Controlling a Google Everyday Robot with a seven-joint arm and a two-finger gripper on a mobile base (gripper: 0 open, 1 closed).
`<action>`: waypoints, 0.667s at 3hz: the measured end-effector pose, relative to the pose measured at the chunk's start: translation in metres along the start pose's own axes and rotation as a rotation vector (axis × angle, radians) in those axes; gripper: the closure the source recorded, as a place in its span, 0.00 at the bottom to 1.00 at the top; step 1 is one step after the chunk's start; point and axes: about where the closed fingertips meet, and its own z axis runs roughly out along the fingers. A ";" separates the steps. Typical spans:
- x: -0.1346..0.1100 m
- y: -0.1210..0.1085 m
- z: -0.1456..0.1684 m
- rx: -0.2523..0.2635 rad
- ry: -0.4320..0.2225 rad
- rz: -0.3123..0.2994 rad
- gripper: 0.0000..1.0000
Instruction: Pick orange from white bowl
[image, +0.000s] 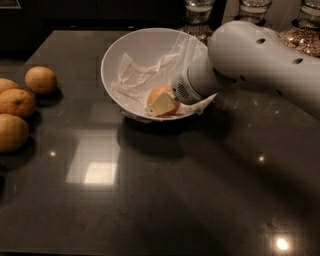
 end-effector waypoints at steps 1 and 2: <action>0.000 0.000 0.000 0.000 0.000 0.000 0.56; 0.000 0.000 0.000 0.000 0.000 0.000 0.79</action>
Offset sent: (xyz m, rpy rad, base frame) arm 0.0000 0.0000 0.0000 0.0000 0.0000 0.0000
